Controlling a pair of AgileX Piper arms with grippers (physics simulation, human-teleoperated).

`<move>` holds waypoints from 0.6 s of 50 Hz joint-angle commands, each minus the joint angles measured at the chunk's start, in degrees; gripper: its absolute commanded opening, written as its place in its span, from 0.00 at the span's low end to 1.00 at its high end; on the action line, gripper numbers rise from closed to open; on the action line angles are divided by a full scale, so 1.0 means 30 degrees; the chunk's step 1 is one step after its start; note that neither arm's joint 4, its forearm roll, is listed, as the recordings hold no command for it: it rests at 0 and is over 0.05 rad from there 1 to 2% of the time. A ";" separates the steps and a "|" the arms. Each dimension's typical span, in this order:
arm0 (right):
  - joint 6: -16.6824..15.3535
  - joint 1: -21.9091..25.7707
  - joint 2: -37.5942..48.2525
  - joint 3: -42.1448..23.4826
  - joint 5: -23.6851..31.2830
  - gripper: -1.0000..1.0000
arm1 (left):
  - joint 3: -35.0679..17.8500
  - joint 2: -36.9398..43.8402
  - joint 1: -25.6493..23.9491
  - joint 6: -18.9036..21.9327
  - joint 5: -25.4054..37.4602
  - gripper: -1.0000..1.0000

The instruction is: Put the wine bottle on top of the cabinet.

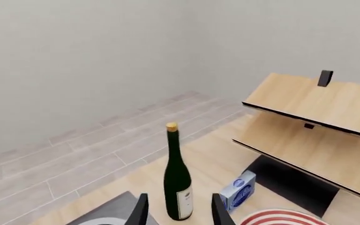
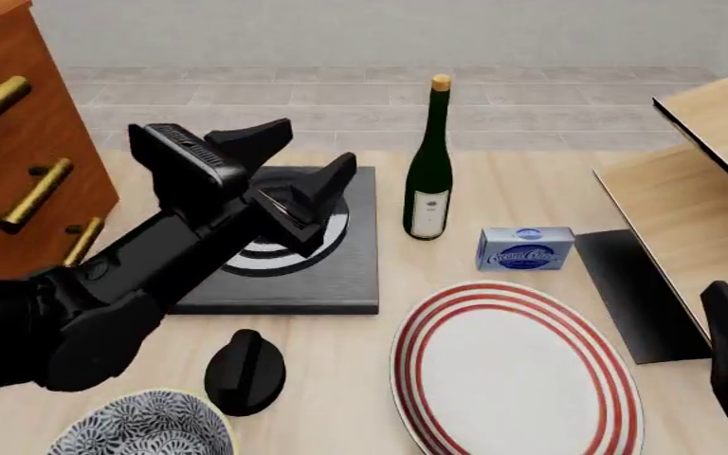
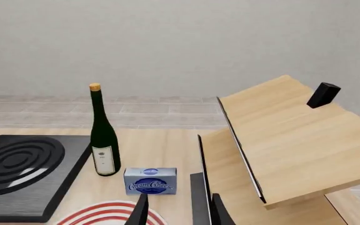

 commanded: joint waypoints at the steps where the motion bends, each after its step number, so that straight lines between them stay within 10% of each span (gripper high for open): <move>1: -0.0001 0.0002 -0.0067 -0.0011 0.0079 1.00 | -0.0823 0.1832 -0.0148 -0.0301 -0.0874 1.00; 30: 0.0001 0.0005 -0.0032 0.0007 0.0036 1.00 | -0.3584 0.5275 0.0266 0.0170 -0.1978 1.00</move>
